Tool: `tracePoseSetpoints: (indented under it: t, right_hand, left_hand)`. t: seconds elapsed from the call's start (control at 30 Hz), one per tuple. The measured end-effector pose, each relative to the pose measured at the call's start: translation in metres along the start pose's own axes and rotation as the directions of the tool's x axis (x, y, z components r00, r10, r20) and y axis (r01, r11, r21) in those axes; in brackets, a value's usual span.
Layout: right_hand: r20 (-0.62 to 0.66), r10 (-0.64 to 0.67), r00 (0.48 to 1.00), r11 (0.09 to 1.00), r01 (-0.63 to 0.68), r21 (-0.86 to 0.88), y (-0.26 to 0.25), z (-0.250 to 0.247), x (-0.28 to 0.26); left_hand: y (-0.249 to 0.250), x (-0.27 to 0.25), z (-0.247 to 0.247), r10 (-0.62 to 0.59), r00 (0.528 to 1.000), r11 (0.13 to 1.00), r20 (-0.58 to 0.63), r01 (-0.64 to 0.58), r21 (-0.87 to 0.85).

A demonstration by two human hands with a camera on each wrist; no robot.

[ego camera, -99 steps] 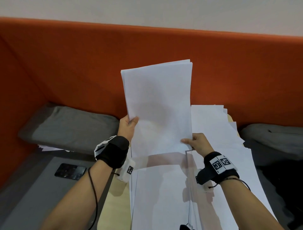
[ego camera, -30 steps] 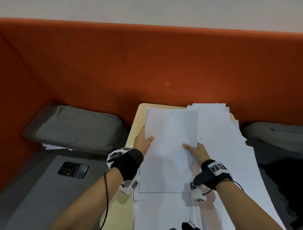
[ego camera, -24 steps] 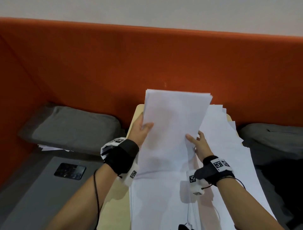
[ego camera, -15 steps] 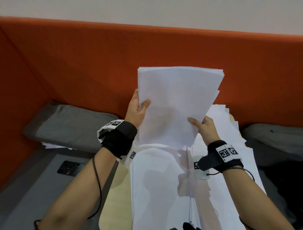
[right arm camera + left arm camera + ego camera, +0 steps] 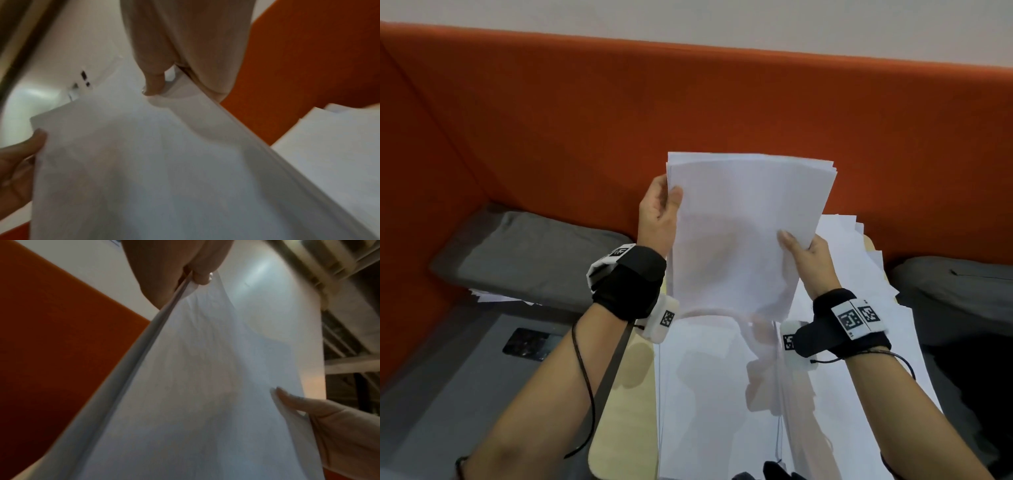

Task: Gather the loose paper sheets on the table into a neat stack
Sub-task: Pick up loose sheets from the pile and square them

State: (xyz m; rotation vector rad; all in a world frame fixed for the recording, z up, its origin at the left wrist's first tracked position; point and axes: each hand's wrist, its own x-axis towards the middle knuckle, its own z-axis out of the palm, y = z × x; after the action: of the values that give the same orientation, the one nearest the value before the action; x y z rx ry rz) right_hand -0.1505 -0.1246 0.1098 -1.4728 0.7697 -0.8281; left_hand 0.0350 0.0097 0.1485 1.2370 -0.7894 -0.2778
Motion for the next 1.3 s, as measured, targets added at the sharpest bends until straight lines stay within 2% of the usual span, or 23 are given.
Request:
tracePoseSetpoints:
  t: [0.07, 0.13, 0.17, 0.23, 0.27, 0.3, 0.37, 0.47, 0.6, 0.73, 0.9, 1.0, 1.07, 1.17, 1.23, 1.3]
  right_hand:
    - [0.025, 0.087, 0.996, 0.994, -0.085, -0.068, 0.022, -0.002, -0.007]
    - [0.061, 0.229, 0.971, 0.957, -0.214, -0.195, 0.054, -0.004, -0.019]
    - [0.081, 0.291, 0.953, 0.931, -0.262, -0.253, 0.07, -0.005, -0.026]
    - [0.092, 0.368, 0.925, 0.895, -0.326, -0.303, 0.091, -0.007, -0.036]
    - [0.085, 0.386, 0.918, 0.889, -0.346, -0.302, 0.096, -0.009, -0.04]
    - [0.075, 0.393, 0.917, 0.887, -0.356, -0.293, 0.099, -0.01, -0.04]
    - [0.046, 0.381, 0.923, 0.894, -0.355, -0.274, 0.099, -0.011, -0.038]
    - [0.014, 0.323, 0.946, 0.926, -0.313, -0.209, 0.085, -0.013, -0.031]
    - [0.074, 0.293, 0.953, 0.942, -0.274, -0.194, 0.069, -0.019, -0.025]
    - [0.105, 0.274, 0.956, 0.951, -0.254, -0.176, 0.06, -0.02, -0.021]
    - [0.069, 0.271, 0.96, 0.952, -0.257, -0.167, 0.055, -0.021, -0.02]
    - [0.128, 0.297, 0.946, 0.954, -0.288, -0.081, 0.053, -0.022, -0.014]
    - [0.092, 0.294, 0.952, 0.956, -0.289, -0.056, 0.051, -0.02, -0.01]
    - [0.007, 0.227, 0.974, 0.97, -0.226, -0.085, 0.05, -0.018, -0.007]
    - [-0.032, 0.195, 0.98, 0.977, -0.197, -0.084, 0.052, -0.019, -0.007]
    - [-0.048, 0.185, 0.982, 0.981, -0.187, -0.057, 0.056, -0.022, -0.006]
  left_hand:
    - [-0.022, -0.009, -0.005, -0.094, 0.995, 0.995, 0.011, 0.094, 0.041]
    - [-0.052, -0.031, -0.01, -0.251, 0.966, 0.962, 0.063, 0.241, 0.131]
    - [-0.067, -0.046, -0.011, -0.352, 0.93, 0.924, 0.104, 0.328, 0.195]
    - [-0.088, -0.074, -0.013, -0.545, 0.826, 0.811, 0.141, 0.478, 0.337]
    - [-0.096, -0.084, -0.015, -0.606, 0.785, 0.766, 0.133, 0.529, 0.366]
    - [-0.103, -0.089, -0.017, -0.635, 0.763, 0.741, 0.118, 0.559, 0.373]
    - [-0.106, -0.086, -0.02, -0.631, 0.771, 0.737, 0.09, 0.559, 0.38]
    - [-0.101, -0.07, -0.02, -0.559, 0.821, 0.791, 0.12, 0.484, 0.374]
    - [-0.09, -0.05, -0.02, -0.473, 0.875, 0.842, 0.1, 0.416, 0.345]
    - [-0.087, -0.044, -0.021, -0.45, 0.889, 0.853, 0.08, 0.401, 0.334]
    - [-0.087, -0.052, -0.023, -0.527, 0.845, 0.831, 0.093, 0.49, 0.262]
    - [-0.084, -0.059, -0.026, -0.559, 0.818, 0.808, 0.138, 0.5, 0.311]
    - [-0.081, -0.064, -0.025, -0.568, 0.798, 0.811, 0.201, 0.501, 0.304]
    - [-0.086, -0.063, -0.029, -0.604, 0.752, 0.791, 0.263, 0.525, 0.315]
    - [-0.088, -0.063, -0.032, -0.66, 0.704, 0.749, 0.263, 0.587, 0.307]
    - [-0.091, -0.063, -0.033, -0.686, 0.682, 0.726, 0.252, 0.623, 0.291]
